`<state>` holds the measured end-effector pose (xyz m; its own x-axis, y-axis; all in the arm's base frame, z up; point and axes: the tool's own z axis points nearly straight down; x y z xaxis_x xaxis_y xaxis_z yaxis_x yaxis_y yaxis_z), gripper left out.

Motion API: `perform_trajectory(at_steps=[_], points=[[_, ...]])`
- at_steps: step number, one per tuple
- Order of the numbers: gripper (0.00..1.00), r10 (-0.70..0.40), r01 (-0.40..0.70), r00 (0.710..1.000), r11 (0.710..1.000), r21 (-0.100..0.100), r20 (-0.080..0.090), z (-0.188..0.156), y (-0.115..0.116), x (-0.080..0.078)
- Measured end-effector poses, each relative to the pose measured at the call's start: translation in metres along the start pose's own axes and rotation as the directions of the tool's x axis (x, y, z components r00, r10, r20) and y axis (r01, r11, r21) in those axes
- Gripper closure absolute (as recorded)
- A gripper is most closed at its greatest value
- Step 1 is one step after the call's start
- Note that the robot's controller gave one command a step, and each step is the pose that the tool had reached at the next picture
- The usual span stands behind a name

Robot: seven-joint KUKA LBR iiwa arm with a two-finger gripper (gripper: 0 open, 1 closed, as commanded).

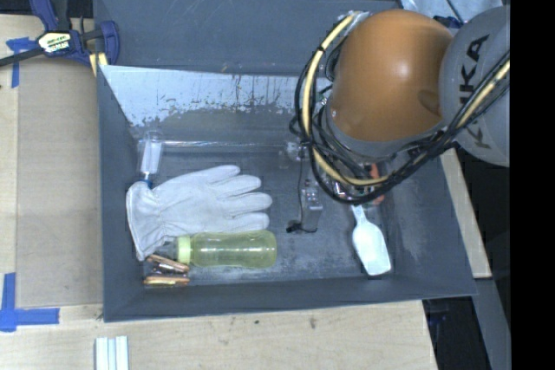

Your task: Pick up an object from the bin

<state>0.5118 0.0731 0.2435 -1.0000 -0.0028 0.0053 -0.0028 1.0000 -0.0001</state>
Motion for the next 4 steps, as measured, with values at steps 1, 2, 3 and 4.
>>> perform_trajectory(at_steps=[1,2,3,4], points=[[0.00,0.003,-0.003,1.000,1.000,-0.001,0.008,-0.005,-0.001,-0.001],[0.00,0.099,-0.099,0.995,0.995,-0.003,0.012,0.078,0.035,0.005],[0.00,-0.070,0.070,0.998,0.998,0.000,0.007,0.088,0.063,0.017],[0.00,0.039,-0.039,0.999,0.999,-0.001,0.007,0.119,0.070,0.026]])
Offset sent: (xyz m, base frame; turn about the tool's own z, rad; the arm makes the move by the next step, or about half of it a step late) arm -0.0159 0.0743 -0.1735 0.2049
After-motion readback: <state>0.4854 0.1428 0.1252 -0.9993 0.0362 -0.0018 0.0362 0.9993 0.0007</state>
